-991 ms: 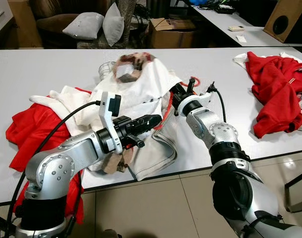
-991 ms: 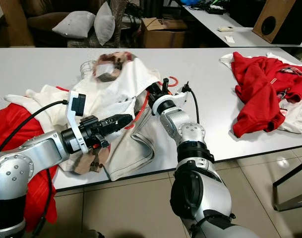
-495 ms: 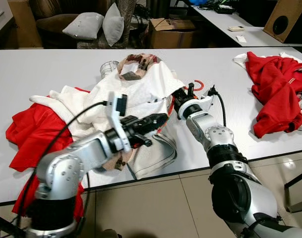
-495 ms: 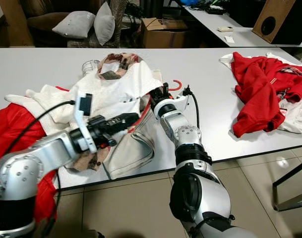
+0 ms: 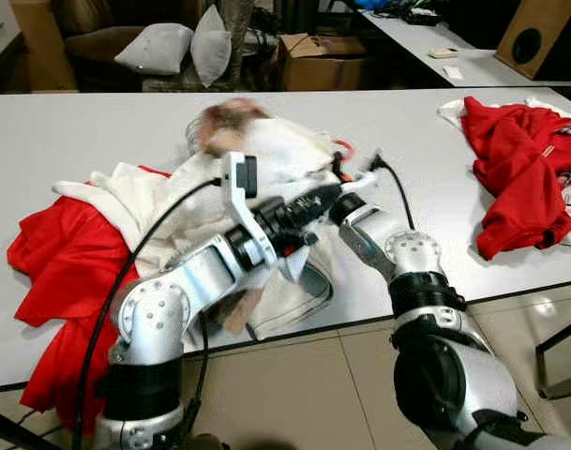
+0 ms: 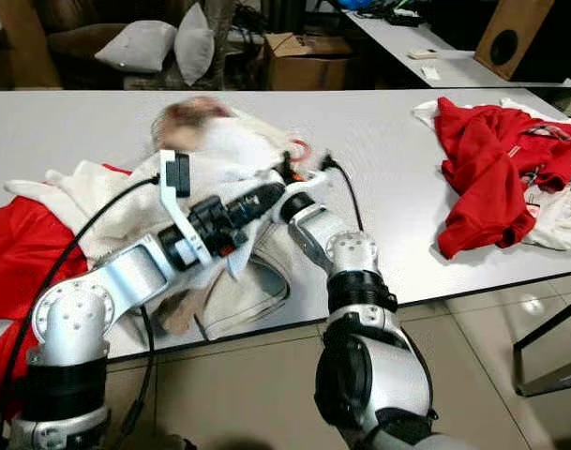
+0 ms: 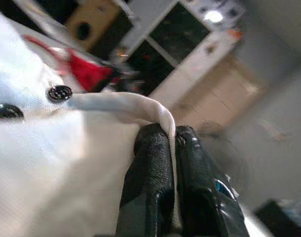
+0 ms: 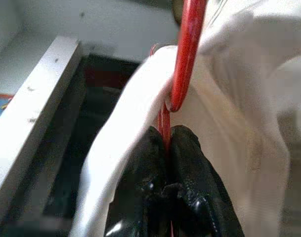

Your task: Hang hanger

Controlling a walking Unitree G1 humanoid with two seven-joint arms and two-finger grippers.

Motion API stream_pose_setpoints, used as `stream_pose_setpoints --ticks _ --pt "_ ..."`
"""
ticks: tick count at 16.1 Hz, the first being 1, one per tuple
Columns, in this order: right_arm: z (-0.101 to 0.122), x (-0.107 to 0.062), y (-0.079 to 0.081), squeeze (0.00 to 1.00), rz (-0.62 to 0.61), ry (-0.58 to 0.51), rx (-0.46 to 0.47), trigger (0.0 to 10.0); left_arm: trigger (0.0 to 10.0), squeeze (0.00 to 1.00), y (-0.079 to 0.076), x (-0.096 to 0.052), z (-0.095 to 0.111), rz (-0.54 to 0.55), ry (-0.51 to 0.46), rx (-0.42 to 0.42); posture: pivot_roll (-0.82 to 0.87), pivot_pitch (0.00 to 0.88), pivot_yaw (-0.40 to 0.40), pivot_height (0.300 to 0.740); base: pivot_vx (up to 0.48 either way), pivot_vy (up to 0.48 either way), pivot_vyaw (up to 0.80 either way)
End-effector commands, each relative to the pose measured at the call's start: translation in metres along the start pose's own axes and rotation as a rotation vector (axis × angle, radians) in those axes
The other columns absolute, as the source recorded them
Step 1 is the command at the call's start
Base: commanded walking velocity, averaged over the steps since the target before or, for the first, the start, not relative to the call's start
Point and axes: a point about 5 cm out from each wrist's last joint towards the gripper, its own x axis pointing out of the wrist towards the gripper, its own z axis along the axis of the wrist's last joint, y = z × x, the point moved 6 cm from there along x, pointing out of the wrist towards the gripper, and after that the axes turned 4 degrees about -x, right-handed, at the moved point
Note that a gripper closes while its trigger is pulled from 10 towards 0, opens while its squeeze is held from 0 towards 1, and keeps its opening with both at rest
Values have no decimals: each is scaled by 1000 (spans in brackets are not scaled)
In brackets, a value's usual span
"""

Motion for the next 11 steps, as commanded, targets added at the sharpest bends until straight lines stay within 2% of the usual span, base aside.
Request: stream_pose_setpoints --ticks 1,2,3,4,5,6,8,10,11 --pt "0 -4 3 0 26 -19 58 10000 0 0 2 -2 -22 27 127 77 86 26 -62 740 0 0 0" --pt "0 -4 3 0 26 -19 58 10000 0 0 2 -2 -22 27 127 77 86 26 -62 740 0 0 0" --pt "11 -8 1 0 15 -59 49 10000 0 0 0 -7 -26 18 136 43 86 26 -62 740 0 0 0" --pt "22 -13 -3 0 -2 -98 48 10000 0 0 4 -14 -23 40 123 38 86 26 -62 740 0 0 0" --pt "37 -20 -6 0 -19 -142 30 10000 0 0 19 -28 -7 105 75 61 86 23 -61 740 0 0 0" --pt "42 -23 -7 0 -23 -158 30 10000 0 0 25 -33 0 130 58 74 86 23 -61 740 0 0 0" --pt "58 -33 -11 0 -41 -203 52 10000 0 0 47 -60 25 233 34 198 97 22 -74 740 0 0 0" --pt "62 -38 -12 0 -44 -207 42 10000 0 0 69 -82 49 366 -9 317 100 21 -78 740 0 0 0" --pt "62 -38 -11 0 -45 -210 43 10000 157 0 71 -85 55 384 -14 357 98 20 -75 740 0 0 0"
